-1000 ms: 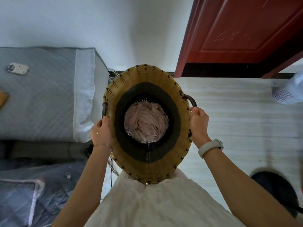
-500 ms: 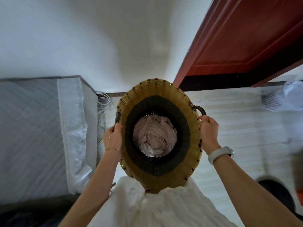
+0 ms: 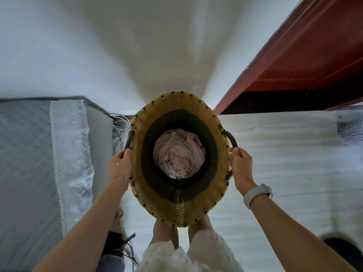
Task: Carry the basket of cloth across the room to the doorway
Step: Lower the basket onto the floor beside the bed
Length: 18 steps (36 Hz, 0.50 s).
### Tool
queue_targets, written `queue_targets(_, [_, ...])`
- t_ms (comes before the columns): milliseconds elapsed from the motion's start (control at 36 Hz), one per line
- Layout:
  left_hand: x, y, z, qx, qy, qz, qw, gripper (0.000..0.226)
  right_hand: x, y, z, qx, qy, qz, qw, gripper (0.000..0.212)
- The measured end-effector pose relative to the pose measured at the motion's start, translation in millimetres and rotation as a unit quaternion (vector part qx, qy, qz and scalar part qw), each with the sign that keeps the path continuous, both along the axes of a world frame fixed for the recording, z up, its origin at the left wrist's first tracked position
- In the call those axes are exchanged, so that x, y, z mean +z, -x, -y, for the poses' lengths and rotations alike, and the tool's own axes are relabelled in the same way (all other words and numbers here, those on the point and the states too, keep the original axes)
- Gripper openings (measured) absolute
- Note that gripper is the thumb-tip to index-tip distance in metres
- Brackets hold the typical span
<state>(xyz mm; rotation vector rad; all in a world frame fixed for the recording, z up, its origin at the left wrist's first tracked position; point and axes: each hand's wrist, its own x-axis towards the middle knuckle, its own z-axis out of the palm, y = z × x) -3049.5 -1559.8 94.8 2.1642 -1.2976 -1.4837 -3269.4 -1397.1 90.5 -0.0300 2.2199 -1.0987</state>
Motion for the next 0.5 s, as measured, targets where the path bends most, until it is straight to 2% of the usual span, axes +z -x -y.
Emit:
queue_targets(56, [-21, 7, 10, 0.014, -0.005, -0.01, 1.0, 0.023, -21, 11, 10, 0.013, 0.002, 0.009, 1.0, 0.026])
queue_targets(139, [-46, 11, 23, 0.036, -0.014, -0.023, 0.999, 0.03, -44, 23, 22, 0.037, 0.006, 0.021, 0.999, 0.026])
queue_targets(250, [-78, 8, 38, 0.061, -0.012, -0.01, 0.998, 0.027, -74, 31, 38, 0.072, 0.0, 0.025, 0.997, 0.024])
queue_targets(333, [-96, 7, 41, 0.051, -0.003, 0.012, 0.999, 0.022, -95, 33, 47, 0.095, -0.013, 0.042, 0.995, 0.023])
queue_targets(417, [-110, 5, 37, 0.022, 0.003, 0.036, 0.999, 0.028, -111, 34, 53, 0.128, -0.033, 0.054, 0.99, 0.021])
queue_targets(500, [-118, 4, 42, -0.005, 0.008, 0.072, 0.997, 0.032, -121, 36, 65, 0.171, -0.041, 0.029, 0.984, 0.02])
